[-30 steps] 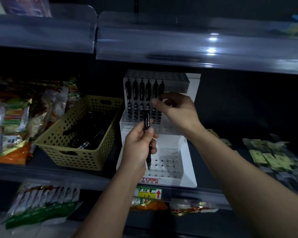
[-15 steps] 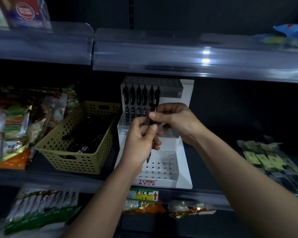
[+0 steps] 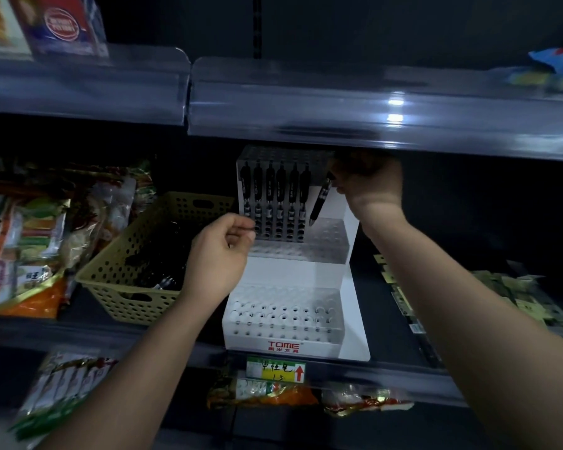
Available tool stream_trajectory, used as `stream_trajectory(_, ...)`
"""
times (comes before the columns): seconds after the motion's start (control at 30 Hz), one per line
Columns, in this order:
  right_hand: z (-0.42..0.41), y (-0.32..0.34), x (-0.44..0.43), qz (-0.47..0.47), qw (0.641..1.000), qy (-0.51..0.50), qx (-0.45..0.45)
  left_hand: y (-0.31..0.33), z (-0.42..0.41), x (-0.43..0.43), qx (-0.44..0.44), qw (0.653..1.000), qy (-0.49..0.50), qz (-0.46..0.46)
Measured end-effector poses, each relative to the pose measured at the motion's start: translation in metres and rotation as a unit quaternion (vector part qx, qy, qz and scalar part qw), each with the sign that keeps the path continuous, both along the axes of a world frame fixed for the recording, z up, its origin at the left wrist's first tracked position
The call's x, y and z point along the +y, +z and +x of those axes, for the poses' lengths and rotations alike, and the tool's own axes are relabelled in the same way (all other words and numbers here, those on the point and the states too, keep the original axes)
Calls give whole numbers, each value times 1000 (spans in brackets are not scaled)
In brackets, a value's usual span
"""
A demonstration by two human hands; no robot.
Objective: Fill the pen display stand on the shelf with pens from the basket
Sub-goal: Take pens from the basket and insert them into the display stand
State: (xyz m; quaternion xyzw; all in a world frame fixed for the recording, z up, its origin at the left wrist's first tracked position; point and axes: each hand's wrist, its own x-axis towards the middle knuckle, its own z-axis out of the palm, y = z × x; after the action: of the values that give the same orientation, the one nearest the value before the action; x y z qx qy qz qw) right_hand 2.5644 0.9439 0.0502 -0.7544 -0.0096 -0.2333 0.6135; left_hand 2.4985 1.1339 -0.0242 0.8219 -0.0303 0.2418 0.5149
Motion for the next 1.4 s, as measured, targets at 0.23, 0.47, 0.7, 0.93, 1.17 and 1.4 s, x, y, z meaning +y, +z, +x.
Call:
stream_trajectory(0.23, 8, -8, 8, -106, 993, -42, -26, -12, -1, 12, 4, 999, 17, 34)
stream_trajectory(0.47, 10, -10, 11, -106, 991, -66, -38, -16, -3, 21, 5, 998, 34, 55)
stream_trajectory(0.7, 10, -6, 13, -156, 982, -96, -53, -20, -1, 25, 9, 998, 40, 56)
stream_trajectory(0.93, 10, -6, 15, -193, 975, -95, -59, -22, 0, 26, 11, 998, 41, 46)
stream_trajectory(1.17, 9, -16, 16, -224, 971, -71, -44, -25, 2, 28, 14, 998, 40, 46)
stream_trajectory(1.4, 2, -23, 17, -218, 974, -56, -15, -23, 2, 29, 13, 998, 42, 54)
